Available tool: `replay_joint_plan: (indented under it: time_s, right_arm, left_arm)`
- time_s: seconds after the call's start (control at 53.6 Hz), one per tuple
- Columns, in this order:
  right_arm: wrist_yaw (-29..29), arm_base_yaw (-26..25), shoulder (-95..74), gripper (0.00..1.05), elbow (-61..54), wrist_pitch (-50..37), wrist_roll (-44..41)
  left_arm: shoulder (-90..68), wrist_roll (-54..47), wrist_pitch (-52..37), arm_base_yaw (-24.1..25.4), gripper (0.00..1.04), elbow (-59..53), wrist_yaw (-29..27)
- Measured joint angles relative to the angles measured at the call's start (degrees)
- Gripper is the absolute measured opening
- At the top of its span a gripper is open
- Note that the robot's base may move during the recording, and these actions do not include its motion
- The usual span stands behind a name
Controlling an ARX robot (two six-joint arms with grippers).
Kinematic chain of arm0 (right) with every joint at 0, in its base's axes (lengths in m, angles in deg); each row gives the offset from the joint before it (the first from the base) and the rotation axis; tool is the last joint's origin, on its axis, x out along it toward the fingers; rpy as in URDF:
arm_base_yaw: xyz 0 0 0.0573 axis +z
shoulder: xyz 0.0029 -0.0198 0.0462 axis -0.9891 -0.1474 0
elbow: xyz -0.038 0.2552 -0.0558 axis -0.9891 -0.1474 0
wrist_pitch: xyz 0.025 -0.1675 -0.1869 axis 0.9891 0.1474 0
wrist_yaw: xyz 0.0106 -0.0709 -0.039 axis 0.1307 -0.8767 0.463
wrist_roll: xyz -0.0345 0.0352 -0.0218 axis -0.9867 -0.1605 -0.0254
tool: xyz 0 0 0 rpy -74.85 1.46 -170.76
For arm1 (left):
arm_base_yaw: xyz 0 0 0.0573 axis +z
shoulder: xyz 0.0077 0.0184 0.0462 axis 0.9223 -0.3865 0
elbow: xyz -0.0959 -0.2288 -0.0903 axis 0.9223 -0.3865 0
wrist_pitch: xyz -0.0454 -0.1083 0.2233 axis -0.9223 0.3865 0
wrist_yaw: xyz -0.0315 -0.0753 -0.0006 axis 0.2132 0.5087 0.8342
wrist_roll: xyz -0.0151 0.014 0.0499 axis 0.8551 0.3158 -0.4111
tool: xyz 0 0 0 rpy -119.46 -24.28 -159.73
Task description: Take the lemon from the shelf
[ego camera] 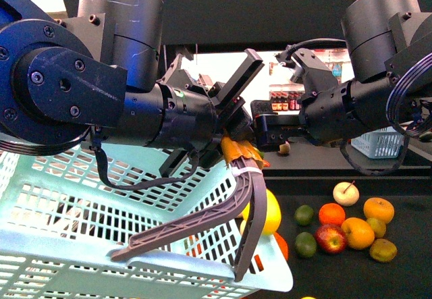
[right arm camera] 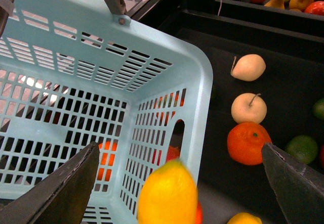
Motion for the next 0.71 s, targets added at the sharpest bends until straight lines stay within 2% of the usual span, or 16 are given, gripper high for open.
replay_joint_plan:
  time_s: [0.373, 0.615, 0.709]
  right_arm:
    - [3.3, -2.4, 0.4, 0.97, -1.1, -0.8, 1.4]
    - [7.5, -11.0, 1.7, 0.97, -1.2, -3.1, 5.6]
    - [9.9, -16.2, 2.1, 0.97, -1.7, -5.2, 8.1]
  left_arm:
    - [-0.1, 0.5, 0.0, -0.2, 0.07, 0.0, 0.7]
    - [-0.1, 0.6, 0.0, -0.6, 0.07, 0.0, 1.4]
    - [-0.1, 0.5, 0.0, -0.8, 0.07, 0.0, 1.5]
